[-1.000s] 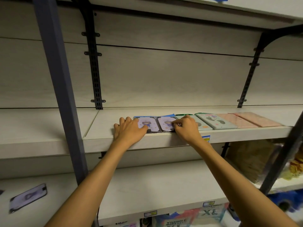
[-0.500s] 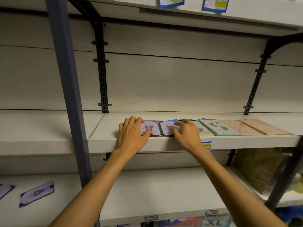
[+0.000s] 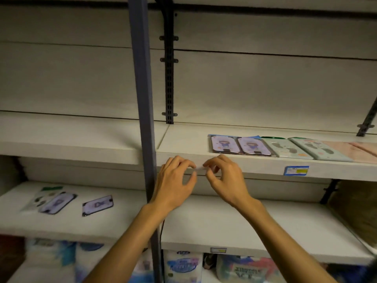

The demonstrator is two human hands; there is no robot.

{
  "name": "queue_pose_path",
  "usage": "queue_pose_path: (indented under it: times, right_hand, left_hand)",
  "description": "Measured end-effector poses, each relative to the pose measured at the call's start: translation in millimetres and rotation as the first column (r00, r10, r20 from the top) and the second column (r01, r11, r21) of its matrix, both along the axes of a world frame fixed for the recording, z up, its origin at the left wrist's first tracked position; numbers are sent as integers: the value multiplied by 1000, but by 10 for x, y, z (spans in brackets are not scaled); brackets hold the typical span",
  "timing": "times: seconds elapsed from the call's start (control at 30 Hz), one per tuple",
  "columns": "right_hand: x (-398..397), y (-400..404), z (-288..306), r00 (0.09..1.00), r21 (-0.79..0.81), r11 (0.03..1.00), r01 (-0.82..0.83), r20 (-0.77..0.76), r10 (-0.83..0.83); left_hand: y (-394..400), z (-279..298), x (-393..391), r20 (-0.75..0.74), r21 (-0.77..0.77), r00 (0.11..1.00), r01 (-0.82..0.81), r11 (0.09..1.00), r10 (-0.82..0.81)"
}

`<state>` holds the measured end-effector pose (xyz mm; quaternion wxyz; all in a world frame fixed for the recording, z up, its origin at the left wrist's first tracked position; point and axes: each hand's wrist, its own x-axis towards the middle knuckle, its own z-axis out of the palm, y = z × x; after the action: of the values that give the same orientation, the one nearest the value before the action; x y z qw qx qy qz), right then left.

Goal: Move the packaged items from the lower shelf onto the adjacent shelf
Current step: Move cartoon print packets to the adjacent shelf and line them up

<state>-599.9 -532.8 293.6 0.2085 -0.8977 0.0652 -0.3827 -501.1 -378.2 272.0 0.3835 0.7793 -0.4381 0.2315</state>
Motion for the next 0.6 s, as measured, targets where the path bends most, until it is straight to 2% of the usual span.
queue_pose_path:
  times: [0.17, 0.43, 0.6]
  right_hand:
    - [268, 600, -310, 993, 29, 998, -48, -107, 51]
    - [892, 1865, -785, 971, 57, 995, -79, -220, 90]
    - [1414, 2581, -1075, 955, 83, 996, -29, -292, 52]
  left_hand:
    - [646, -328, 227, -80, 47, 997, -13, 999, 16]
    - [2041, -796, 839, -196, 263, 974, -62, 963, 116]
    - [2890, -1046, 1349, -225, 337, 958, -94, 937, 177]
